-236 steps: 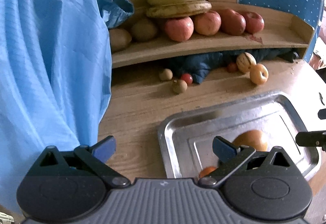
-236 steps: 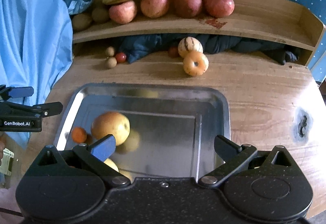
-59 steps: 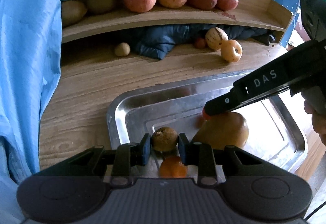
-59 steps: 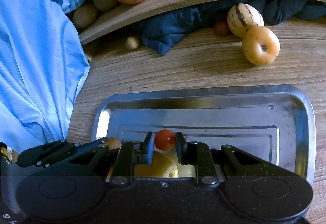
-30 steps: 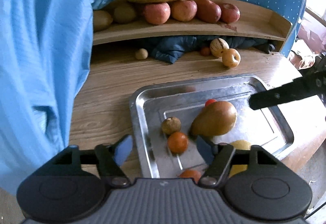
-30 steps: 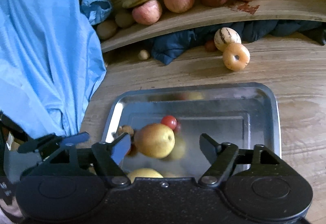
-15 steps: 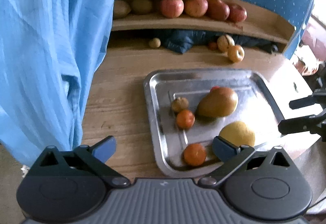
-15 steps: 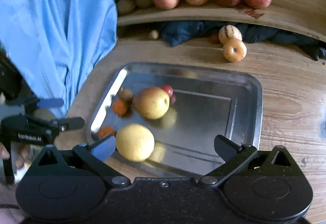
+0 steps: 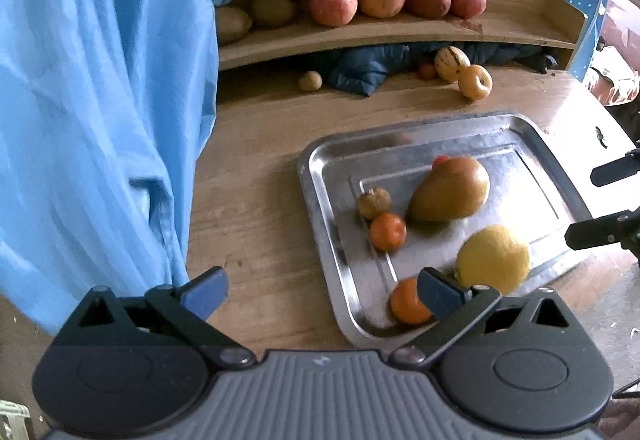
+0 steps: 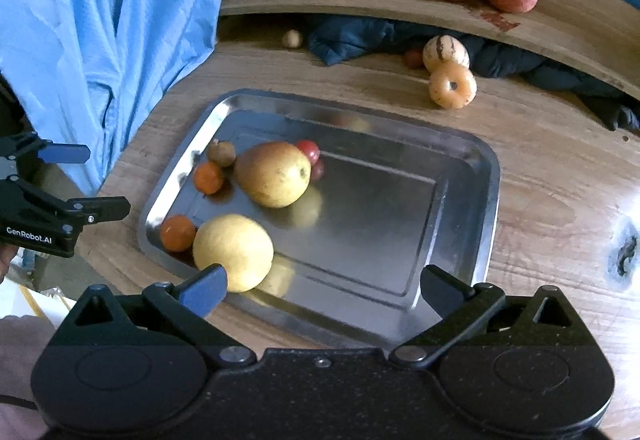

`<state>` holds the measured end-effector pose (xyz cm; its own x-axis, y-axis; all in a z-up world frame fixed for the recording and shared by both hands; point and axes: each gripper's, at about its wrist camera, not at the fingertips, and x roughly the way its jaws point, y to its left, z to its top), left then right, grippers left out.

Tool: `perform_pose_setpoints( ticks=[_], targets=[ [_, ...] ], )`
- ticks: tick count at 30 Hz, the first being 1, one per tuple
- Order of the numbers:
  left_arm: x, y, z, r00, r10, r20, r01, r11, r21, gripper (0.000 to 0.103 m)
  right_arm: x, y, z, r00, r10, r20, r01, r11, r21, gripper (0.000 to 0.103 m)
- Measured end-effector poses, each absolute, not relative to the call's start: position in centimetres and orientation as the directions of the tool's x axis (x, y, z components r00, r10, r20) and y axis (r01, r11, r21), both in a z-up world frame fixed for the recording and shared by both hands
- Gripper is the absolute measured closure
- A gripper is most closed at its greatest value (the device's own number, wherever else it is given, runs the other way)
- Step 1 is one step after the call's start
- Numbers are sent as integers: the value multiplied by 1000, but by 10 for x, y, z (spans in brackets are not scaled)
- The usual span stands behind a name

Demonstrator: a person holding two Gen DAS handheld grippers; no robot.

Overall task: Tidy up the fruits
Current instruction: 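Withdraw both open tools from the tray toward the shelf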

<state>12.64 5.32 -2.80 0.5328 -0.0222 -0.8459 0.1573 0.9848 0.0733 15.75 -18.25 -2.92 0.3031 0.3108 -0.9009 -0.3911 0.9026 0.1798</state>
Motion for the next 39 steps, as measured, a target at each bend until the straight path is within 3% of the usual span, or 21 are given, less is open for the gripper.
perform_pose_setpoints(
  ticks=[18,39],
  targets=[
    [181,43,-18,602,-6,-799,194,971,139,0,201,-183,-19,357,241,-902,-331,936,119,1],
    [279,45,-28,633,44,-773,67,991,112,0,265,-153,-24,412,235,-880,-373,925,73,1]
  ],
)
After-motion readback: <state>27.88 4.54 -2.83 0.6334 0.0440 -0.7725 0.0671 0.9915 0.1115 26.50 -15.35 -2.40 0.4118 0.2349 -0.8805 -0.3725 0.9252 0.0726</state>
